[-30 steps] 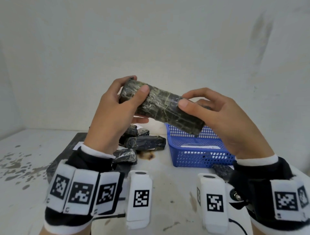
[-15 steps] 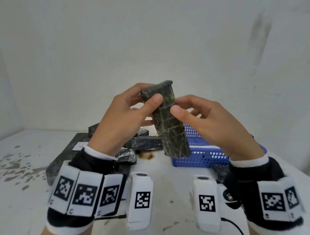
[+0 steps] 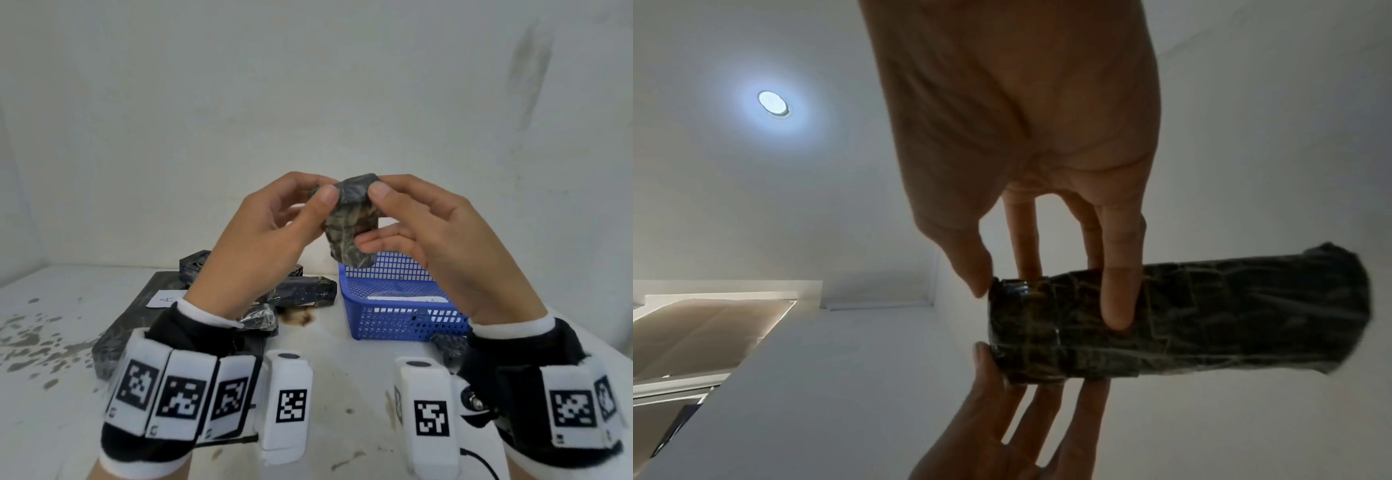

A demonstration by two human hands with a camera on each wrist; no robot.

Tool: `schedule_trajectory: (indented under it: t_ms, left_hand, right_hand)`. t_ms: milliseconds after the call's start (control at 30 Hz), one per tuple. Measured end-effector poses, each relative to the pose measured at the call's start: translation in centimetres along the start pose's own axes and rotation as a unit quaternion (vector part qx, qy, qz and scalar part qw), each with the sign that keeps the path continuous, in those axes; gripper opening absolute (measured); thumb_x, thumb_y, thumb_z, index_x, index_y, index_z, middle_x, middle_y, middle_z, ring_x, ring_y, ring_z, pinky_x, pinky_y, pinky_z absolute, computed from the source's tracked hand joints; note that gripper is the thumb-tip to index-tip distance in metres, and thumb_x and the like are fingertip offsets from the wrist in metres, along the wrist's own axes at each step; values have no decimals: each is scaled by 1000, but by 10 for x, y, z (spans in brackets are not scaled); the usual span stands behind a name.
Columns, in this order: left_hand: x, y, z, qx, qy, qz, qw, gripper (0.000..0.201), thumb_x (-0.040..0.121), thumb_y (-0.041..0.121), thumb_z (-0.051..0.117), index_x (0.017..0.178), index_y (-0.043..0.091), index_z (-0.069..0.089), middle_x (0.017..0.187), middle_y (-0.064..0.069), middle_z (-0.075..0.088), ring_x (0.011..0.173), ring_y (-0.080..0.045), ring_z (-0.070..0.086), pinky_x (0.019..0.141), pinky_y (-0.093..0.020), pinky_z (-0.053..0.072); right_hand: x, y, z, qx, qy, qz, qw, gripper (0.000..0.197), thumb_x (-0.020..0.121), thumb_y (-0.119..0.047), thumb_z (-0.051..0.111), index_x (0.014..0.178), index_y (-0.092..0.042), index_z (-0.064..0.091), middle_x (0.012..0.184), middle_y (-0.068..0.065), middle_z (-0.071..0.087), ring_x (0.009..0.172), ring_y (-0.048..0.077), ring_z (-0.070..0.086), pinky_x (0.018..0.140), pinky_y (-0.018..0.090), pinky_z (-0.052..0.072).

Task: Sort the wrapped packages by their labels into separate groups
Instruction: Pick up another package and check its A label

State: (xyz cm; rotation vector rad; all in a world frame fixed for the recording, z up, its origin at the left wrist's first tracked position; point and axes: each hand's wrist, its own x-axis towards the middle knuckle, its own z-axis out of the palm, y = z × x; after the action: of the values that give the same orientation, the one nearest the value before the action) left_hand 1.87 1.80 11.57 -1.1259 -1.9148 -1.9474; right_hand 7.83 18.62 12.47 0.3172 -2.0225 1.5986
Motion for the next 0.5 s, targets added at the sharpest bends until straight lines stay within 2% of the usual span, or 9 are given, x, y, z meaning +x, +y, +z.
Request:
schedule_trajectory:
  t_ms: [67, 133, 267, 333, 400, 500]
  left_hand:
    - [0, 0, 0, -3, 1, 2, 1000, 27, 80, 43, 65, 98, 24, 71, 107, -3, 72, 106, -24, 66, 100, -47, 49]
    - [-1, 1, 0, -13, 6, -4, 1000, 28, 81, 41, 64, 98, 21, 71, 104, -4, 73, 106, -25, 66, 100, -45, 50]
    - [-1, 2, 1, -8, 19, -1, 1000, 24, 82, 35, 63, 95, 17, 72, 101, -5, 74, 104, -23, 68, 99, -43, 51]
    - [0, 1, 2, -19, 28, -8, 999, 21, 88, 34, 65, 92, 14, 73, 94, -4, 74, 96, -18, 70, 92, -32, 55]
    - [0, 2, 2, -46, 35, -30, 998, 26, 93, 33, 57, 87, 14, 72, 84, 1, 73, 83, -8, 69, 79, -19, 55]
    - [0, 1, 0, -44, 33, -68, 996, 22, 90, 34, 57, 85, 15, 66, 78, 0, 74, 73, -10, 70, 66, -18, 55]
  right_hand:
    - [-1, 0, 1, -4, 0, -7, 1000, 37, 68, -50, 70, 94, -25, 76, 95, 12, 75, 79, 31, 74, 84, 39, 60]
    - [0, 1, 1, -12, 0, -19, 1000, 34, 68, -49, 73, 92, -26, 76, 96, 12, 76, 80, 31, 75, 88, 43, 60]
    - [-1, 3, 2, -29, -5, -30, 999, 30, 71, -46, 76, 92, -25, 75, 99, 10, 75, 88, 27, 75, 93, 43, 58]
    - [-1, 3, 1, -37, -9, -37, 999, 20, 76, -38, 79, 90, -24, 74, 100, 8, 74, 89, 25, 75, 95, 42, 57]
    - [-2, 2, 2, -48, -17, -38, 998, 18, 77, -32, 81, 89, -21, 73, 100, 7, 73, 90, 26, 73, 96, 36, 55]
    - [-3, 0, 5, -50, -34, -36, 998, 19, 79, -33, 79, 87, -17, 73, 101, 6, 74, 93, 27, 70, 93, 33, 50]
